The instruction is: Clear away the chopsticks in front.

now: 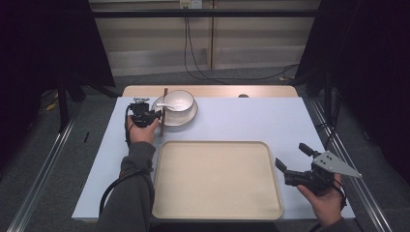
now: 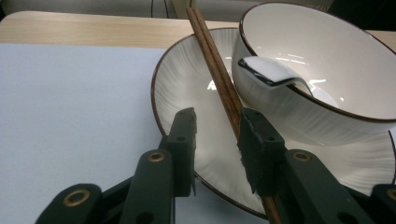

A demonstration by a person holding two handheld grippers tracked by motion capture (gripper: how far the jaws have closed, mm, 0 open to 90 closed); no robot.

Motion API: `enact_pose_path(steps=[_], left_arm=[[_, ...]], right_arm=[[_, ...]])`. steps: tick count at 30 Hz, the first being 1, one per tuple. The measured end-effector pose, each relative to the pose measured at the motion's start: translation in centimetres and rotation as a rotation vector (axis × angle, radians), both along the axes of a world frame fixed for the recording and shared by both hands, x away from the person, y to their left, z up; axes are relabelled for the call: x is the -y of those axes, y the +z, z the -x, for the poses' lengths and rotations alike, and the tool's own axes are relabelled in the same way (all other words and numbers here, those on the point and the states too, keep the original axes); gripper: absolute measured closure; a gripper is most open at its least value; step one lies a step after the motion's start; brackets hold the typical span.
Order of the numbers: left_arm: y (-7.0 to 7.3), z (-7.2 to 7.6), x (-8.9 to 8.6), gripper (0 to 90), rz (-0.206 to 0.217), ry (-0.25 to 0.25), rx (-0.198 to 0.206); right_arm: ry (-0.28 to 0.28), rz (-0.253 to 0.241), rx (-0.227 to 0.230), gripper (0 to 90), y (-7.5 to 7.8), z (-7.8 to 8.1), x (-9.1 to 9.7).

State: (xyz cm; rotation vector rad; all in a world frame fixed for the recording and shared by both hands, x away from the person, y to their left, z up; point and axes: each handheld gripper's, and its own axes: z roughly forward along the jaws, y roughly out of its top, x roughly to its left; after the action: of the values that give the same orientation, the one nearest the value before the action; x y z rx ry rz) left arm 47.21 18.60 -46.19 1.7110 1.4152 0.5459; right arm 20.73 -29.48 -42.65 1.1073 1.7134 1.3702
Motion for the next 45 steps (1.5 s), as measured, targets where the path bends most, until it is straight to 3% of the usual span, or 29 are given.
enact_pose_path(steps=[7,9,16,20,34,38,45], left_arm=[[0.0,-0.2,0.3,67.8,-0.014,-0.016,-0.019],[-0.2,-0.2,0.2,68.2,0.003,-0.010,-0.028],[-0.1,-0.3,0.4,70.0,0.001,-0.013,-0.032],[-0.3,-0.4,0.6,69.7,0.031,-0.011,-0.034],[-0.4,-0.8,0.8,77.2,0.002,0.006,-0.079],[-0.5,-1.0,1.1,81.2,-0.023,0.032,-0.100],[-0.2,-0.6,0.9,85.5,-0.008,0.084,-0.116]], right_arm=[[-0.002,-0.003,-0.004,3.3,-0.1,-0.1,-0.1],[0.000,0.001,-0.003,3.3,0.0,-0.1,-0.1],[-0.001,-0.002,-0.003,3.5,-0.1,-0.1,-0.1],[-0.003,0.001,0.000,3.7,-0.1,-0.1,-0.1],[0.004,-0.005,-0.013,3.7,-0.3,-0.2,-0.1],[0.007,-0.008,-0.023,3.7,-0.3,-0.2,-0.1],[-0.002,-0.006,-0.018,3.8,-0.3,-0.2,0.0]])
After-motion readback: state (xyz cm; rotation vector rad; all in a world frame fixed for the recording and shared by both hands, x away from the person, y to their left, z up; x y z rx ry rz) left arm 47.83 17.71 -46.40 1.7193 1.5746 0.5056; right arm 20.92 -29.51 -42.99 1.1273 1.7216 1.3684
